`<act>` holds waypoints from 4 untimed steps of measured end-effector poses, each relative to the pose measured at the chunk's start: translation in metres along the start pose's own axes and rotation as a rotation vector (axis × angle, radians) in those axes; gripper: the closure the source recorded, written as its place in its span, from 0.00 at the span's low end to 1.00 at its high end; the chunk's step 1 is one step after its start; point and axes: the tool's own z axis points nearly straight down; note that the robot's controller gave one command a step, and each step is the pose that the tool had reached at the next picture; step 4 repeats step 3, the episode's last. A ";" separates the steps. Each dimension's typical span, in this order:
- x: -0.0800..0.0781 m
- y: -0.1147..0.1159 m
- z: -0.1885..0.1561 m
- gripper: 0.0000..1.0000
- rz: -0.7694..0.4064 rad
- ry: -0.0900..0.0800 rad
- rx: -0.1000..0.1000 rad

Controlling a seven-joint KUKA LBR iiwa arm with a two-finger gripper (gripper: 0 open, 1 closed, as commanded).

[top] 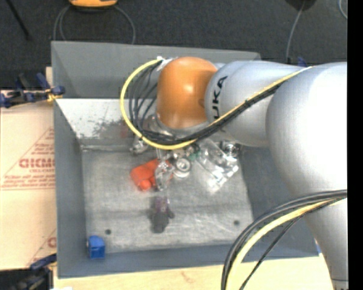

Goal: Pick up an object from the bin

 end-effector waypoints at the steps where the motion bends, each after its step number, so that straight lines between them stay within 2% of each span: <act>1: -0.002 -0.001 -0.002 0.00 0.006 -0.002 -0.003; 2: -0.004 -0.002 -0.005 1.00 0.009 -0.008 -0.002; 3: -0.007 -0.005 -0.119 1.00 0.016 -0.004 0.002; 4: -0.007 -0.005 -0.119 1.00 0.016 -0.004 0.002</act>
Offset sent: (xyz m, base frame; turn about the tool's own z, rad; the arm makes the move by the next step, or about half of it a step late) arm 0.0000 0.0000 0.0000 0.0000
